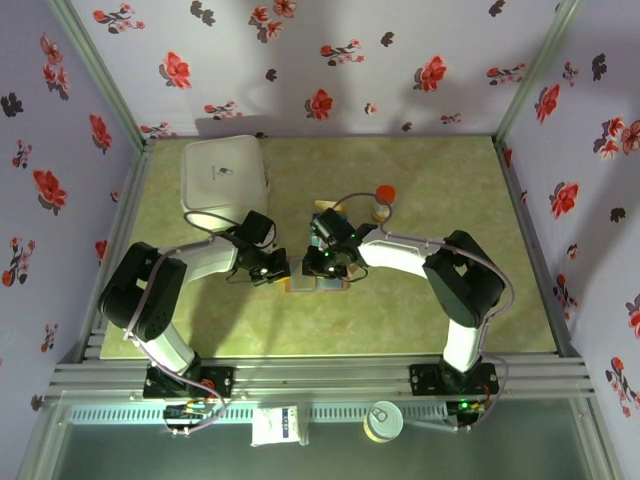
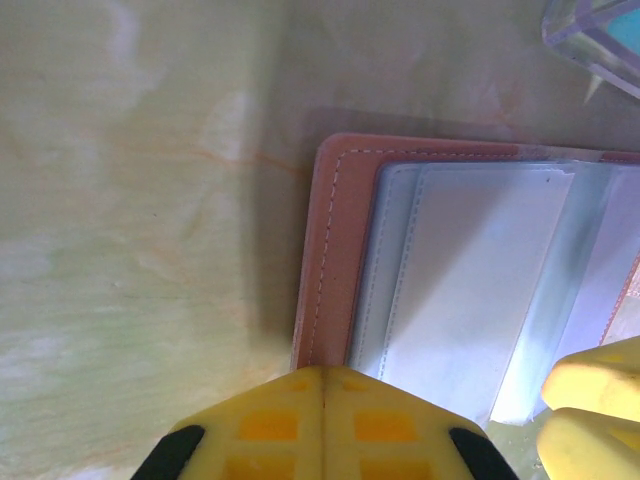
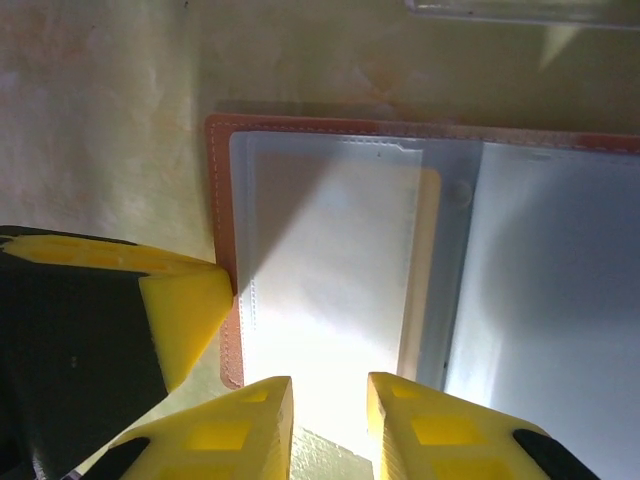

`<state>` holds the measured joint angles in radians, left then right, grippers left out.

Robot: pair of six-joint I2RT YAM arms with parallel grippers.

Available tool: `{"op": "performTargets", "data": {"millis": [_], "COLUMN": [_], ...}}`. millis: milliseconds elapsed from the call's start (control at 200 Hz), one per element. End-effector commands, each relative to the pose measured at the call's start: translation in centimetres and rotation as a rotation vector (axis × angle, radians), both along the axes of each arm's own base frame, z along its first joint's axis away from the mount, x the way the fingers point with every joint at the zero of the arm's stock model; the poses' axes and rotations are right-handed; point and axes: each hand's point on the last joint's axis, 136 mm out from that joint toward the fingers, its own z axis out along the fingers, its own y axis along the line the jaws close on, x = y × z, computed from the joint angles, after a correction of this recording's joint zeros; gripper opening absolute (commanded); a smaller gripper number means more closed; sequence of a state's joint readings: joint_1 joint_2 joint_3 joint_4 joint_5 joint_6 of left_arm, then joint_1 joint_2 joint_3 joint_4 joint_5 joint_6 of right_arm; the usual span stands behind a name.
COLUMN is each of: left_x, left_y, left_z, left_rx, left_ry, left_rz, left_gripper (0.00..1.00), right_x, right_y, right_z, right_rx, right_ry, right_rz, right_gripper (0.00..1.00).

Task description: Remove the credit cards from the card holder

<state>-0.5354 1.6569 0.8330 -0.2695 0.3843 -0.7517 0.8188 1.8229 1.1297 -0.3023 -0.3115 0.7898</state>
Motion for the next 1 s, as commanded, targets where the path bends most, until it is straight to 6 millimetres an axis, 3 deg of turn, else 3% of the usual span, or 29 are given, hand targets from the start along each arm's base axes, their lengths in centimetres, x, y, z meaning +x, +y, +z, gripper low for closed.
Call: {"op": "performTargets", "data": {"millis": [0,395,995], "left_x": [-0.1,0.2,0.0], "left_y": [0.6,0.3,0.5], "left_z": [-0.8,-0.8,-0.9], "left_rx": [0.027,0.023,0.038], "left_ry": [0.013,0.016,0.029], "left_rz": [-0.009,-0.015,-0.024], "left_gripper": [0.00,0.00,0.00], "right_x": [0.5,0.7,0.8], "right_y": [1.1,1.4,-1.9], "right_z": [0.6,-0.8,-1.3], "right_rx": [0.022,-0.008,-0.141], "right_ry": [-0.014,0.002,-0.036], "right_rz": [0.004,0.014,-0.015], "right_gripper": [0.24,0.24,0.25]}}
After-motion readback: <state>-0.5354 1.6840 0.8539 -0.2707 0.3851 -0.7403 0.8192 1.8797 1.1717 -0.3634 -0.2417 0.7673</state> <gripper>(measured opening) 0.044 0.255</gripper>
